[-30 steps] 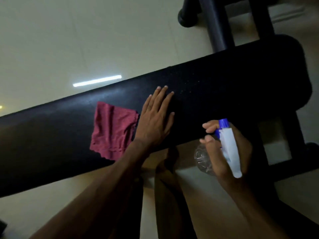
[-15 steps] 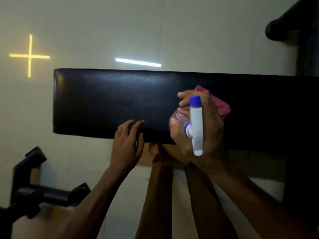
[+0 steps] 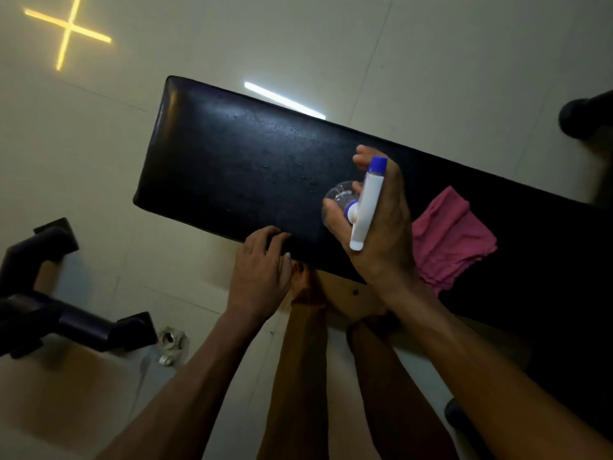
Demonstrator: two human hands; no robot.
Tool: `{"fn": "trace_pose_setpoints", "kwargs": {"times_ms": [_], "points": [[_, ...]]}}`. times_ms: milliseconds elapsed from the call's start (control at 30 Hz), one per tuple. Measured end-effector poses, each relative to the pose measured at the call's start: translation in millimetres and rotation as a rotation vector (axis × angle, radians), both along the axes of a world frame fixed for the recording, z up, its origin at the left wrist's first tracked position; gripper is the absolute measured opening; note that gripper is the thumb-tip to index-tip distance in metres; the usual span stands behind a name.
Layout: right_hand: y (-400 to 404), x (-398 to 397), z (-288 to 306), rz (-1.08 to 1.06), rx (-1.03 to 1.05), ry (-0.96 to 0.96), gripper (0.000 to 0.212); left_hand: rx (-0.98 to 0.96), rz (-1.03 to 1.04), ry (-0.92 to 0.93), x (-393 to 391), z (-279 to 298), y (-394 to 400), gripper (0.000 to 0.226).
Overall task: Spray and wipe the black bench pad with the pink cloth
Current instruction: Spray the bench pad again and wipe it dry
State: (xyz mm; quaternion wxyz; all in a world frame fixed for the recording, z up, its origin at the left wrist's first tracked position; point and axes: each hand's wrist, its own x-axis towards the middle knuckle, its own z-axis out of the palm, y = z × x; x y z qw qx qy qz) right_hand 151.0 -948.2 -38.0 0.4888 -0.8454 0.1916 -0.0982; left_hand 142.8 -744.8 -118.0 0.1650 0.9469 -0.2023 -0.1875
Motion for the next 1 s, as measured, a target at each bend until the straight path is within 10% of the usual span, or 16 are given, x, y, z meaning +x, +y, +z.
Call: {"fn": "trace_pose_setpoints", "kwargs": {"times_ms": [333, 567, 867, 1000], "points": [[-60.0, -43.5, 1.7, 0.031, 0.05, 0.242, 0.099, -0.132, -0.179, 0.124, -61.1, 16.2, -43.4, 0.039], [-138.5, -124.1, -56.6, -0.681, -0.079, 0.537, 0.063, -0.2, -0.292, 0.173, -101.0, 23.2, -108.8, 0.039], [-165.4, -130.2, -66.1, -0.382, -0.09, 0.435, 0.016, -0.238, -0.151, 0.107, -101.6, 33.2, -203.7, 0.041], [-204.4, -164.4, -59.2, -0.643, -0.036, 0.395, 0.023, -0.238, -0.224, 0.033, -90.3, 26.9, -233.1, 0.04]]}}
